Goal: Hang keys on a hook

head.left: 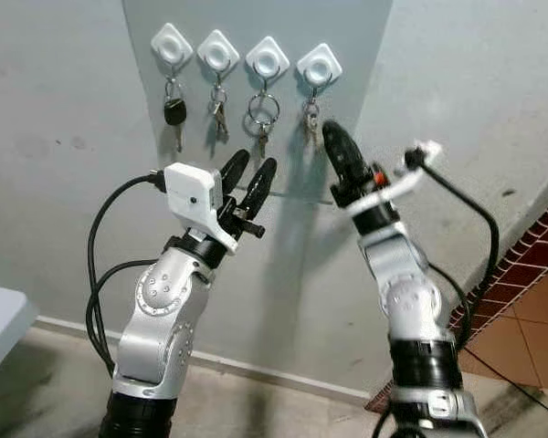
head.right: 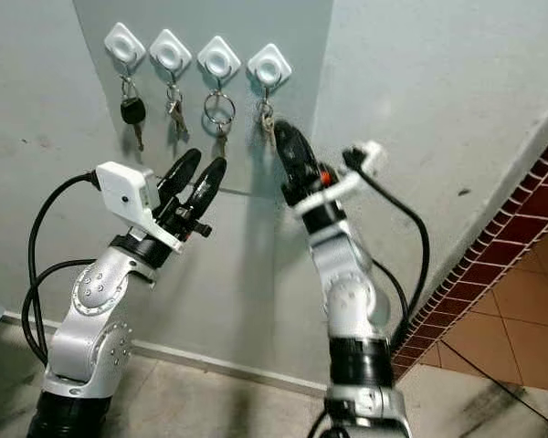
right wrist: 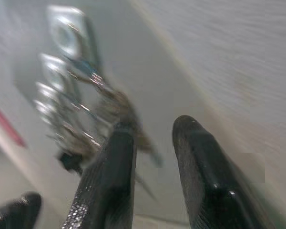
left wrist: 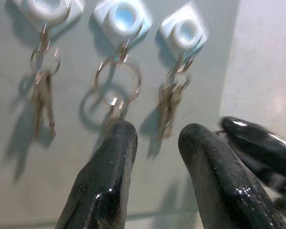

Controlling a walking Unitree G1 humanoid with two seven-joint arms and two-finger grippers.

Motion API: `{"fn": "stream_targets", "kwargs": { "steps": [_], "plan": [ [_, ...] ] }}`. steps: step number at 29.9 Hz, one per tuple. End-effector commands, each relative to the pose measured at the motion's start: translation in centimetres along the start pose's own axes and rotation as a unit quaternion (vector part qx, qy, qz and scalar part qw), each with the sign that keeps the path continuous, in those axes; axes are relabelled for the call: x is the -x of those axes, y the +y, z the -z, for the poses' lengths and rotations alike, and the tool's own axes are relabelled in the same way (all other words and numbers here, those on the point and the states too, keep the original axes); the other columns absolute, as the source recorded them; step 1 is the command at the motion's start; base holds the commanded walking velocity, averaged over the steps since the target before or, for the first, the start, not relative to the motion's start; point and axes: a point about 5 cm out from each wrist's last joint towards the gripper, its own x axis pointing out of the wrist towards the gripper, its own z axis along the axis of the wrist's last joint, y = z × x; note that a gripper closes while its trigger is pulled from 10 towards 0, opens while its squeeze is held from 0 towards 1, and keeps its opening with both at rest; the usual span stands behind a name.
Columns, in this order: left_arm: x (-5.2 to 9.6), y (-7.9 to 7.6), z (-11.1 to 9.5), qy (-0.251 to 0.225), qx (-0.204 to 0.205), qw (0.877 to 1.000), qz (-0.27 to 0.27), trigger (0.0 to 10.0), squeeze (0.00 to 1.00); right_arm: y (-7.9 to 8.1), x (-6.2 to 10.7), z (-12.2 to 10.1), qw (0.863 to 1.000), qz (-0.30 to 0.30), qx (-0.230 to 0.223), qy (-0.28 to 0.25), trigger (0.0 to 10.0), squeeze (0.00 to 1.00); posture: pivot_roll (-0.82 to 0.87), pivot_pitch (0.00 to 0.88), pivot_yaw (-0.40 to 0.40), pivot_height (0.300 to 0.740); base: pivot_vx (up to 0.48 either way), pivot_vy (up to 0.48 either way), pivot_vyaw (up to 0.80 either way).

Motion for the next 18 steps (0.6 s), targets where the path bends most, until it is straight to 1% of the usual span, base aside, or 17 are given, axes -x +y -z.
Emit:
{"fn": "stream_targets", "kwargs": {
  "steps": [1, 2, 3, 4, 5, 6, 7, 8, 10, 11, 12, 13, 14, 15, 16, 18],
  "plan": [
    [0.6, 0.6, 1.7, 0.030, -0.001, 0.999, -0.022, 10.0, 0.00, -0.6, 0.6, 0.3, 1.000, 0.007, 0.028, 0.009, 10.0, 1.00, 0.11, 0.000, -0.029, 0.736, 0.000, 0.000, 0.00],
    [1.1, 0.9, 2.6, 0.045, -0.001, 0.998, -0.032, 10.0, 0.00, -1.3, 1.4, 0.8, 0.998, 0.022, 0.046, 0.023, 10.0, 1.00, 0.10, 0.000, -0.026, 0.736, 0.000, 0.000, 0.00],
    [1.1, 0.9, 2.6, 0.045, -0.001, 0.998, -0.032, 10.0, 0.00, -1.3, 1.4, 0.8, 0.998, 0.022, 0.046, 0.023, 10.0, 1.00, 0.10, 0.000, -0.026, 0.736, 0.000, 0.000, 0.00],
    [1.7, 1.2, 3.8, 0.068, -0.004, 0.997, -0.038, 10.0, 0.00, -2.1, 2.2, 1.3, 0.997, 0.032, 0.065, 0.041, 10.0, 1.00, 0.10, 0.000, -0.026, 0.736, 0.000, 0.000, 0.00],
    [1.7, 1.2, 3.8, 0.068, -0.004, 0.997, -0.038, 10.0, 0.00, -2.1, 2.2, 1.3, 0.997, 0.032, 0.065, 0.041, 10.0, 1.00, 0.10, 0.000, -0.026, 0.736, 0.000, 0.000, 0.00],
    [2.7, 1.6, 5.8, 0.103, -0.005, 0.993, -0.052, 10.0, 0.00, -3.4, 3.5, 2.1, 0.992, 0.058, 0.095, 0.064, 10.0, 1.00, 0.10, 0.000, -0.022, 0.736, 0.000, 0.000, 0.00],
    [3.4, 1.9, 7.1, 0.127, -0.007, 0.990, -0.061, 10.0, 0.00, -4.2, 4.4, 2.6, 0.987, 0.074, 0.119, 0.076, 10.0, 1.00, 0.09, 0.000, -0.020, 0.736, 0.000, 0.000, 0.00],
    [3.9, 2.1, 7.9, 0.142, -0.009, 0.988, -0.066, 10.0, 0.00, -4.8, 5.1, 2.9, 0.984, 0.083, 0.135, 0.085, 10.0, 1.00, 0.09, 0.000, -0.020, 0.736, 0.000, 0.000, 0.00],
    [5.6, 2.6, 10.6, 0.189, -0.003, 0.978, -0.084, 10.0, 0.00, -6.6, 7.2, 4.1, 0.968, 0.113, 0.185, 0.124, 10.0, 1.00, 0.09, 0.000, -0.017, 0.736, 0.000, 0.000, 0.00],
    [5.8, 2.7, 10.9, 0.196, -0.003, 0.977, -0.086, 10.0, 0.00, -6.8, 7.4, 4.3, 0.966, 0.116, 0.190, 0.130, 10.0, 1.00, 0.09, 0.000, -0.017, 0.736, 0.000, 0.000, 0.00],
    [6.4, 2.8, 11.7, 0.212, 0.002, 0.973, -0.094, 10.0, 0.00, -7.4, 8.2, 4.7, 0.962, 0.130, 0.196, 0.142, 10.0, 1.00, 0.09, 0.000, -0.016, 0.736, 0.000, 0.000, 0.00],
    [7.4, 2.9, 13.0, 0.238, 0.001, 0.966, -0.101, 10.0, 0.00, -8.3, 9.4, 5.4, 0.951, 0.147, 0.215, 0.169, 10.0, 1.00, 0.09, 0.000, -0.016, 0.736, 0.000, 0.000, 0.00],
    [7.9, 3.0, 13.7, 0.253, -0.008, 0.962, -0.102, 10.0, 0.00, -8.9, 10.2, 5.8, 0.942, 0.159, 0.229, 0.184, 10.0, 1.00, 0.09, 0.000, -0.016, 0.736, 0.000, 0.000, 0.00],
    [8.5, 2.9, 14.6, 0.274, -0.025, 0.957, -0.097, 10.0, 0.00, -9.6, 11.3, 6.3, 0.929, 0.177, 0.251, 0.206, 10.0, 1.00, 0.09, 0.000, -0.015, 0.736, 0.000, 0.000, 0.00],
    [9.3, 2.8, 15.5, 0.297, -0.038, 0.950, -0.089, 10.0, 0.00, -10.4, 12.7, 6.9, 0.919, 0.201, 0.251, 0.227, 10.0, 1.00, 0.09, 0.000, -0.016, 0.736, 0.000, 0.000, 0.00],
    [9.7, 2.8, 16.0, 0.309, -0.041, 0.946, -0.087, 10.0, 0.00, -10.7, 13.4, 7.3, 0.915, 0.214, 0.247, 0.236, 10.0, 1.00, 0.09, 0.000, -0.017, 0.736, 0.000, 0.000, 0.00]
  ]
}}
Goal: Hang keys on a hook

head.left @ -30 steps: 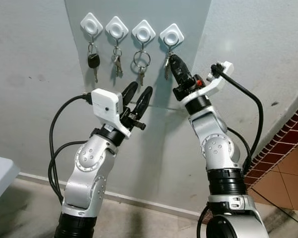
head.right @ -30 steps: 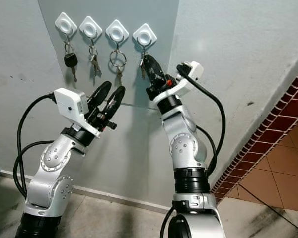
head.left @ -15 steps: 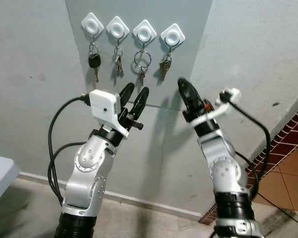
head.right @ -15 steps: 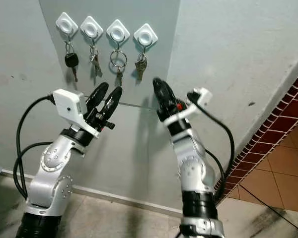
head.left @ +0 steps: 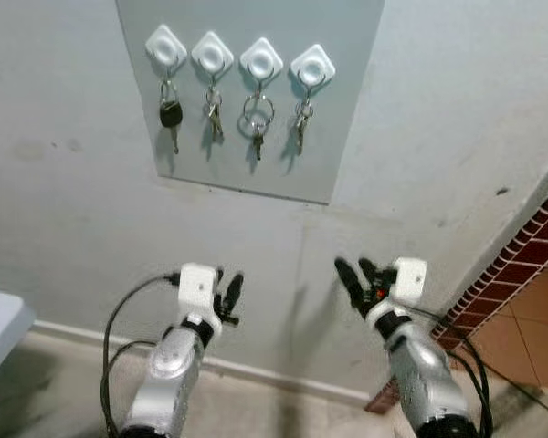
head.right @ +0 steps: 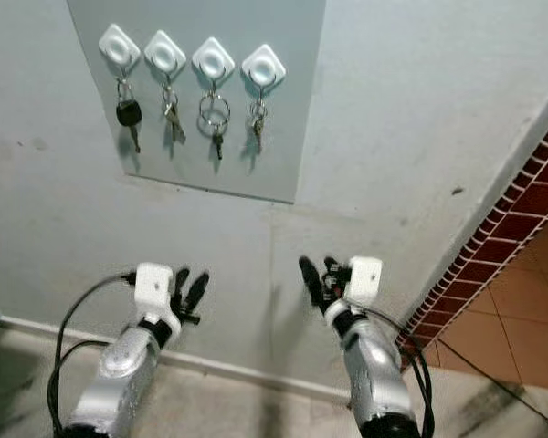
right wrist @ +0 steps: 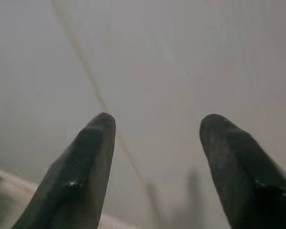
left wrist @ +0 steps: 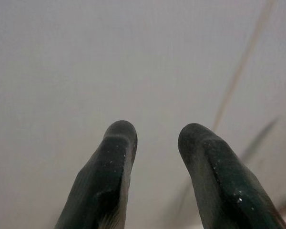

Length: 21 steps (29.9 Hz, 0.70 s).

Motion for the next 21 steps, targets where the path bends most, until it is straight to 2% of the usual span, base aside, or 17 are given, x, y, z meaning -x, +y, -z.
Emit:
{"fn": "stream_targets", "kwargs": {
  "steps": [1, 2, 3, 5, 7, 10, 11, 12, 13, 18, 20, 21],
  "plan": [
    [-0.2, -0.1, 0.7, 0.012, -0.017, 1.000, 0.003, 10.0, 0.00, -0.6, 0.7, 1.4, 0.999, 0.023, 0.024, 0.027, 10.0, 1.00, 0.09, 0.000, -0.016, 0.736, 0.000, 0.000, 0.00],
    [-0.2, -0.1, 0.7, 0.012, -0.017, 1.000, 0.003, 10.0, 0.00, -0.6, 0.7, 1.4, 0.999, 0.023, 0.024, 0.027, 10.0, 1.00, 0.09, 0.000, -0.016, 0.736, 0.000, 0.000, 0.00],
    [-0.1, 0.0, 2.0, 0.042, -0.015, 0.999, -0.004, 10.0, 0.00, -1.2, 1.6, 3.1, 0.997, 0.036, 0.042, 0.059, 10.0, 1.00, 0.09, 0.000, -0.013, 0.736, 0.000, 0.000, 0.00],
    [0.1, 0.0, 2.9, 0.068, -0.019, 0.998, -0.004, 10.0, 0.00, -1.6, 2.4, 4.5, 0.993, 0.048, 0.056, 0.095, 10.0, 1.00, 0.08, 0.000, -0.009, 0.736, 0.000, 0.000, 0.00],
    [0.4, -0.2, 4.2, 0.101, -0.007, 0.995, -0.004, 10.0, 0.00, -2.1, 3.5, 6.1, 0.987, 0.067, 0.058, 0.136, 10.0, 1.00, 0.08, 0.000, -0.008, 0.736, 0.000, 0.000, 0.00],
    [1.0, -0.6, 5.6, 0.135, -0.022, 0.991, 0.010, 10.0, 0.00, -2.6, 4.6, 7.5, 0.980, 0.085, 0.056, 0.172, 10.0, 1.00, 0.07, 0.000, -0.004, 0.736, 0.000, 0.000, 0.00],
    [1.3, -0.8, 6.1, 0.149, -0.019, 0.988, 0.016, 10.0, 0.00, -2.8, 5.1, 8.1, 0.977, 0.092, 0.050, 0.187, 10.0, 0.97, 0.07, 0.000, -0.004, 0.736, 0.000, 0.000, 0.00],
    [1.6, -0.9, 6.7, 0.163, -0.009, 0.986, 0.019, 10.0, 0.00, -2.9, 5.6, 8.7, 0.974, 0.097, 0.047, 0.202, 10.0, 0.31, 0.07, 0.000, -0.004, 0.736, 0.000, 0.000, 0.00],
    [1.9, -1.0, 7.2, 0.180, -0.005, 0.983, 0.021, 10.0, 0.00, -3.0, 6.2, 9.2, 0.970, 0.104, 0.045, 0.217, 10.0, 0.00, 0.07, 0.000, -0.004, 0.736, 0.000, 0.000, 0.00],
    [3.2, -1.4, 9.1, 0.227, 0.000, 0.974, 0.024, 10.0, 0.00, -3.4, 7.9, 10.7, 0.958, 0.122, 0.043, 0.256, 10.0, 0.00, 0.07, 0.000, -0.006, 0.736, 0.000, 0.000, 0.00],
    [4.7, -1.4, 10.8, 0.270, 0.010, 0.963, 0.012, 10.0, 0.00, -3.7, 9.7, 12.1, 0.944, 0.139, 0.044, 0.296, 10.0, 0.00, 0.07, 0.000, -0.005, 0.736, 0.000, 0.000, 0.00],
    [5.0, -1.4, 11.1, 0.279, 0.013, 0.960, 0.008, 10.0, 0.00, -3.8, 10.1, 12.4, 0.941, 0.143, 0.044, 0.304, 10.0, 0.00, 0.06, 0.000, -0.005, 0.736, 0.000, 0.000, 0.00]
  ]
}}
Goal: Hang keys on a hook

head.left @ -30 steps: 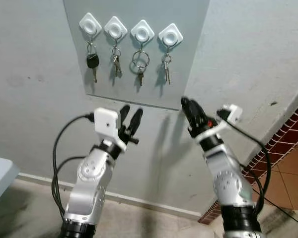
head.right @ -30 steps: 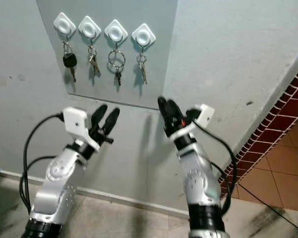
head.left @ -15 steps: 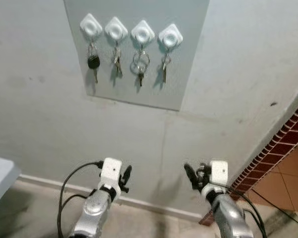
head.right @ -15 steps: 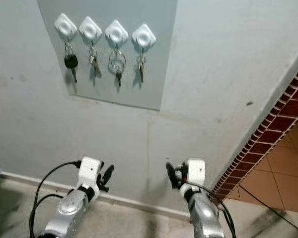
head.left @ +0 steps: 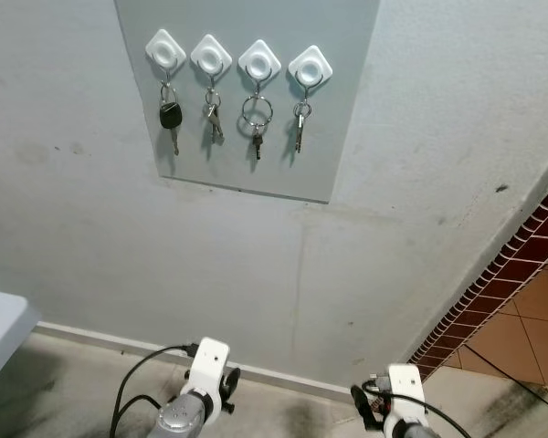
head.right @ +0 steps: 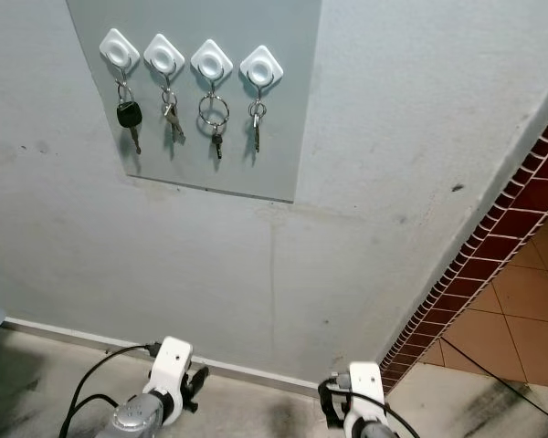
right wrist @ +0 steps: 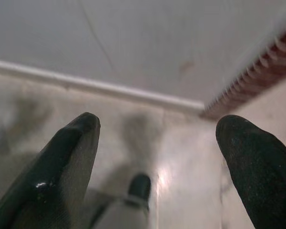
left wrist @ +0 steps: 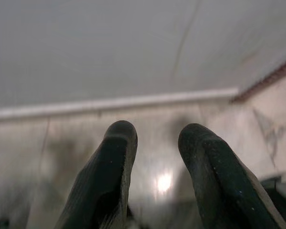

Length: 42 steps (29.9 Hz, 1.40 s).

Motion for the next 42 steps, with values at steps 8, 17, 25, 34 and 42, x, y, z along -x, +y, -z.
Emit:
{"fn": "stream_targets", "kwargs": {
  "steps": [8, 17, 25, 34, 42],
  "plan": [
    [1.5, 1.2, 3.8, 0.067, 0.029, 0.997, -0.036, 10.0, 0.00, -1.0, 1.9, 4.8, 0.994, 0.036, -0.003, 0.100, 10.0, 0.00, 0.06, 0.000, -0.005, 0.736, 0.000, 0.000, 0.00],
    [1.9, 1.8, 4.4, 0.077, 0.031, 0.995, -0.050, 10.0, 0.00, -0.4, 2.1, 5.5, 0.993, 0.024, 0.019, 0.117, 10.0, 0.00, 0.06, 0.000, -0.001, 0.736, 0.000, 0.000, 0.00],
    [1.5, 1.4, 3.8, 0.069, 0.030, 0.996, -0.044, 10.0, 0.00, -0.2, 2.2, 5.7, 0.992, 0.024, 0.017, 0.123, 10.0, 0.00, 0.06, 0.000, 0.001, 0.736, 0.000, 0.000, 0.00],
    [1.4, 1.1, 3.7, 0.071, 0.026, 0.996, -0.038, 10.0, 0.00, -0.1, 2.4, 6.3, 0.991, 0.025, 0.014, 0.133, 10.0, 0.00, 0.06, 0.000, 0.004, 0.736, 0.000, 0.000, 0.00],
    [1.4, 1.1, 3.8, 0.073, 0.023, 0.996, -0.035, 10.0, 0.00, -0.1, 2.6, 6.5, 0.990, 0.027, 0.012, 0.139, 10.0, 0.00, 0.06, 0.000, 0.002, 0.736, 0.000, 0.000, 0.00]
  ]
}}
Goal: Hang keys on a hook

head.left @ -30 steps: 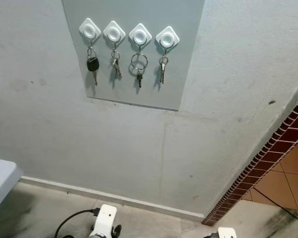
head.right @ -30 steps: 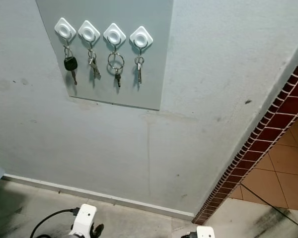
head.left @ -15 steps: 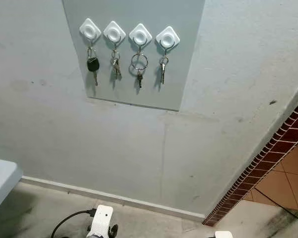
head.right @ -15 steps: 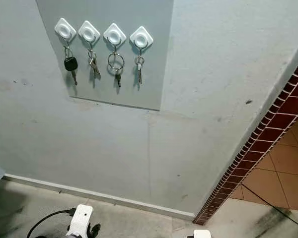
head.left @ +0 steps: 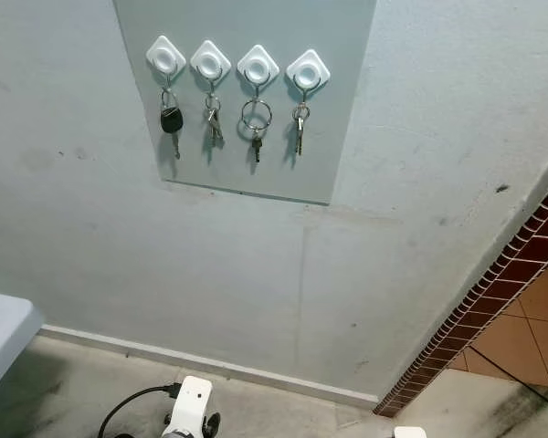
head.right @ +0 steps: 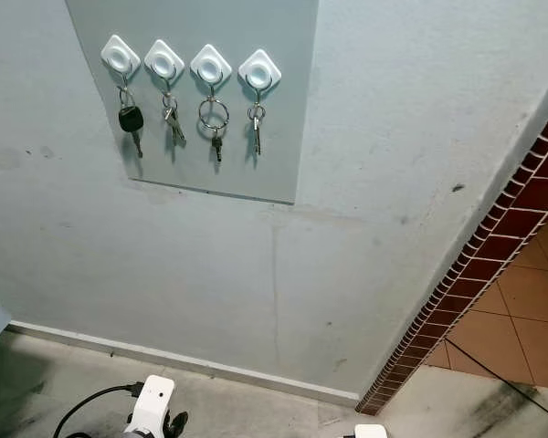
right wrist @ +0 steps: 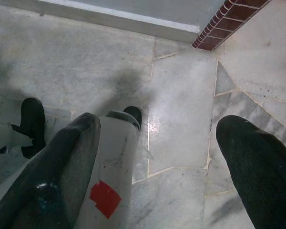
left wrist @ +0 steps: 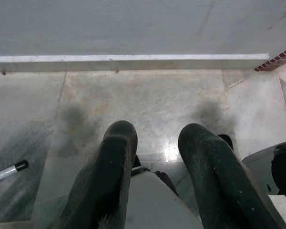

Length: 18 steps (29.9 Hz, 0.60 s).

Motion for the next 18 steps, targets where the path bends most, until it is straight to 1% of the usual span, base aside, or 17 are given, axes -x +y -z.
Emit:
{"fn": "stream_targets", "kwargs": {
  "steps": [1, 3, 18],
  "plan": [
    [0.04, 0.15, 0.15, 0.005, -0.002, 1.000, 0.002, 10.0, 0.00, 0.07, 0.18, 0.89, 1.000, -0.001, 0.000, 0.019, 10.0, 0.00, 0.06, 0.000, 0.002, 0.736, 0.000, 0.000, 0.00],
    [0.05, 0.17, 0.14, 0.005, -0.002, 1.000, 0.001, 10.0, 0.00, 0.07, 0.18, 0.88, 1.000, -0.001, 0.000, 0.019, 10.0, 0.00, 0.06, 0.000, 0.002, 0.736, 0.000, 0.000, 0.00],
    [0.07, 0.23, 0.16, 0.004, -0.002, 1.000, 0.000, 10.0, 0.00, 0.09, 0.17, 0.95, 1.000, 0.000, -0.001, 0.024, 10.0, 0.00, 0.06, 0.000, 0.001, 0.736, 0.000, 0.000, -0.59]
  ]
}}
